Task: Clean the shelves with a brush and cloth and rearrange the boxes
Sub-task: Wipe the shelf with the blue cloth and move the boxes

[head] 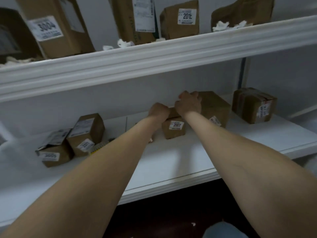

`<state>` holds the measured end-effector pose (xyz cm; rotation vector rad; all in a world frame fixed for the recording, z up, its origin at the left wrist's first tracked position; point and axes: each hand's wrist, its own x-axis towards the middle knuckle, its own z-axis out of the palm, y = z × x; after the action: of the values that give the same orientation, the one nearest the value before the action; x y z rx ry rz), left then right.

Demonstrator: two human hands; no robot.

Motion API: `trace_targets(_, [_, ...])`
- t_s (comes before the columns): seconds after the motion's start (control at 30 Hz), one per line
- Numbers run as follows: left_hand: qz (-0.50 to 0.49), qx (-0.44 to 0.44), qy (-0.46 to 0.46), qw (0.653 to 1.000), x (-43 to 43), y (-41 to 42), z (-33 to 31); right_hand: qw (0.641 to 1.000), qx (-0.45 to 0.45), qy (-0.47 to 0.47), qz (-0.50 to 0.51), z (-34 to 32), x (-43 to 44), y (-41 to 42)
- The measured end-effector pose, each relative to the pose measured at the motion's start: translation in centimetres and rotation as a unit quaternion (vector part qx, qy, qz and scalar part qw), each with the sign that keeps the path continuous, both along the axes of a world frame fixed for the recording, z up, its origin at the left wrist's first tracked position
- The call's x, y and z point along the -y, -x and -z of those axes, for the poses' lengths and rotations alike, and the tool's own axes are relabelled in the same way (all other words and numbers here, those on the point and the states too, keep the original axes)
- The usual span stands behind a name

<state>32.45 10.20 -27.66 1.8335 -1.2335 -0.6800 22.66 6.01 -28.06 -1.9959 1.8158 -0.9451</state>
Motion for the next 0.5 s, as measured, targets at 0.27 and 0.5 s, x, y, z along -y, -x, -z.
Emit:
trace_targets(0.27, [-0.057,0.193,-0.02,0.979,-7.1,-12.2,-0.6,0.988,-0.009,-0.011,-0.151,0.8,-5.3,-9.7])
trace_targets(0.5, [0.037,0.381,-0.174,0.907,-12.2,-20.0,1.2,0.924,-0.154,-0.136,-0.322,4.5,-11.1,-17.7])
